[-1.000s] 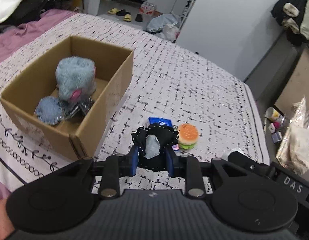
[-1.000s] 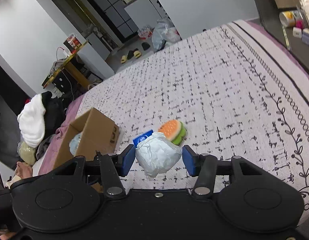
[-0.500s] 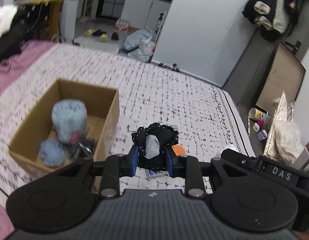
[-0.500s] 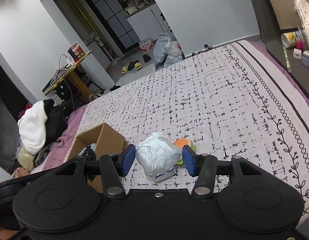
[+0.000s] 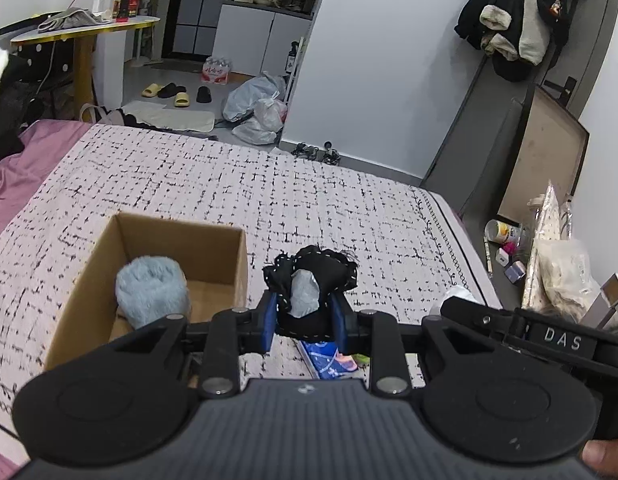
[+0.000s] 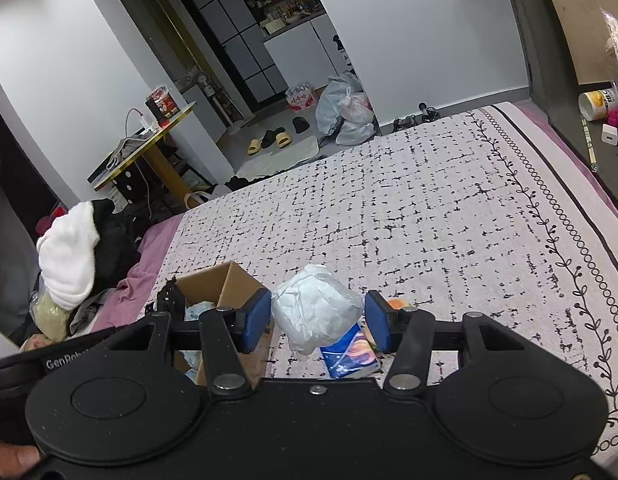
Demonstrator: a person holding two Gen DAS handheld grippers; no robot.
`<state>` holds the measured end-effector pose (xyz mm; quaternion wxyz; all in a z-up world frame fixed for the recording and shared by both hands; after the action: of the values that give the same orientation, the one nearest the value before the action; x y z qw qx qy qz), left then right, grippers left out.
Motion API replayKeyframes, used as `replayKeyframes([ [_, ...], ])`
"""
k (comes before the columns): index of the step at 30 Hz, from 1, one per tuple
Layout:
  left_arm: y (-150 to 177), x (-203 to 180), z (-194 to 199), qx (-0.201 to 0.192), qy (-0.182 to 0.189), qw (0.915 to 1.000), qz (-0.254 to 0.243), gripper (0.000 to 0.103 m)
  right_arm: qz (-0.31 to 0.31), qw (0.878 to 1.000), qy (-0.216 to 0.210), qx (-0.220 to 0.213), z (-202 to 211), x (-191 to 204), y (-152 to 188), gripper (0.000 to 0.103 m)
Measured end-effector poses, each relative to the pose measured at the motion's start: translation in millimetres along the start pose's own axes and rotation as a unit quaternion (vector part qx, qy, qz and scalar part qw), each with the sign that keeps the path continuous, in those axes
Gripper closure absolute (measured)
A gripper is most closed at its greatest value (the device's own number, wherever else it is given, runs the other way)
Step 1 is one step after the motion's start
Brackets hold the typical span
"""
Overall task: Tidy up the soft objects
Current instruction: 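Carry both items over the box and open both tools to drop them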
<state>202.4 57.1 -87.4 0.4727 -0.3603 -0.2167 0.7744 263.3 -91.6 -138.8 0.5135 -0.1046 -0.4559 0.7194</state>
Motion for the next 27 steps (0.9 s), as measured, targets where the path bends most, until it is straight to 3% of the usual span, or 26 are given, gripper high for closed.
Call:
replayKeyframes([
  [14,-55.1,40.6,-17.8,-0.013,0.003,0.9999,-0.001,0.075,0.02,1.0,-0.006,0.002,-18.8,34.9,-19.3,0.052],
  [27,-46.9,89.6,-35.7,0.014,0.009,0.9987,0.048,0.074,0.036,0.999,-0.026,0.025,-60.9,72.9,-17.5,0.052],
])
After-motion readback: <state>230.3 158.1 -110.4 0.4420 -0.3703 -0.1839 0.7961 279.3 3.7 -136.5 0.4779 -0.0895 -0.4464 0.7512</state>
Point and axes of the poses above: each gripper's, at about its wrist camera, not at the fingertips, and z roughly against the way its jaws point, x to its left, y to its underside, the point moved 7 cm from there along -z, roughly the way its jaws point, and after that the axes turned 8 degrees about z, right-handed, at the moved point
